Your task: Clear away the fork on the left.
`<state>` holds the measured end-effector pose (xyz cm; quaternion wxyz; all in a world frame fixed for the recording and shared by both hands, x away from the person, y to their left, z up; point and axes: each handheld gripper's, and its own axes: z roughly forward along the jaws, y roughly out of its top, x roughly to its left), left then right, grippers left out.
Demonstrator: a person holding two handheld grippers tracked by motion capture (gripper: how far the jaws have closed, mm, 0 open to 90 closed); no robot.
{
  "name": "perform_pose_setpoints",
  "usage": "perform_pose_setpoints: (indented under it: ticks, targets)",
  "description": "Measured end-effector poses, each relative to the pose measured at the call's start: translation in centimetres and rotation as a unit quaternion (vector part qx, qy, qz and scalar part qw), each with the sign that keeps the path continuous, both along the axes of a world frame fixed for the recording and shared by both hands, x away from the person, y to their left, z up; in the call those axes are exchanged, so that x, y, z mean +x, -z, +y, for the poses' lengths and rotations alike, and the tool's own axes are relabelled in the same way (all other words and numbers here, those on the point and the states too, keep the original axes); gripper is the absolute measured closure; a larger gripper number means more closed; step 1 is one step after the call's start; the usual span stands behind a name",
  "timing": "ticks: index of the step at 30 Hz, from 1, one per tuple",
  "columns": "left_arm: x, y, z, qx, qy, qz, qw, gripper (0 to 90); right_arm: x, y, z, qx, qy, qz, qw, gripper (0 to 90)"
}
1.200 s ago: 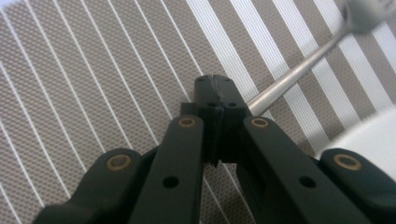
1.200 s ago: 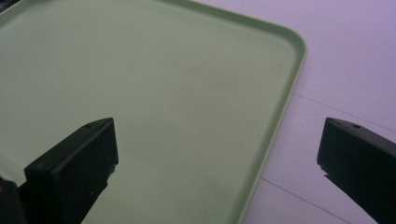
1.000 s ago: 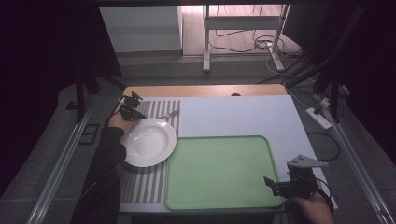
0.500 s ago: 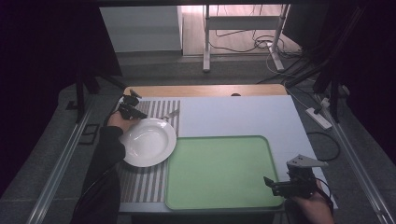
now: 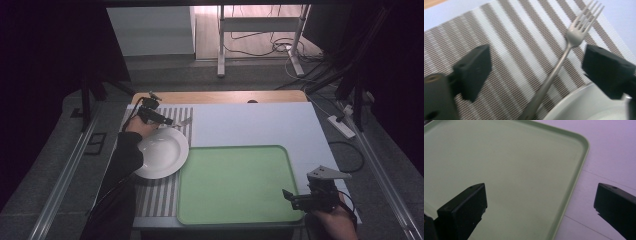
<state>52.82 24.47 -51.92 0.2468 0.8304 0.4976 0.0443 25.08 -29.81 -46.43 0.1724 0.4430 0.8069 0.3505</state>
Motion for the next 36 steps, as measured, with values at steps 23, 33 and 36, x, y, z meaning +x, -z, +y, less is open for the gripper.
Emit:
perform_pose_setpoints:
  ticks: [23, 33, 36]
  targets:
    - [1.8, 1.3, -3.3, 0.091, 0.05, 0.032, 0.9941, 9.6, 0.0, 0.1, 0.0, 0.0, -0.005, 0.006, 1.0, 0.0]
    - [0.4, 0.6, -0.5, 0.078, 0.06, 0.009, 0.9951, 56.5, 0.0, 0.1, 0.0, -0.003, -0.004, 0.006, 1.0, 0.0]
    - [0.1, 0.6, 0.2, 0.074, 0.058, 0.009, 0.9955, 71.0, 0.0, 0.1, 0.1, -0.004, -0.004, 0.006, 1.0, 0.0]
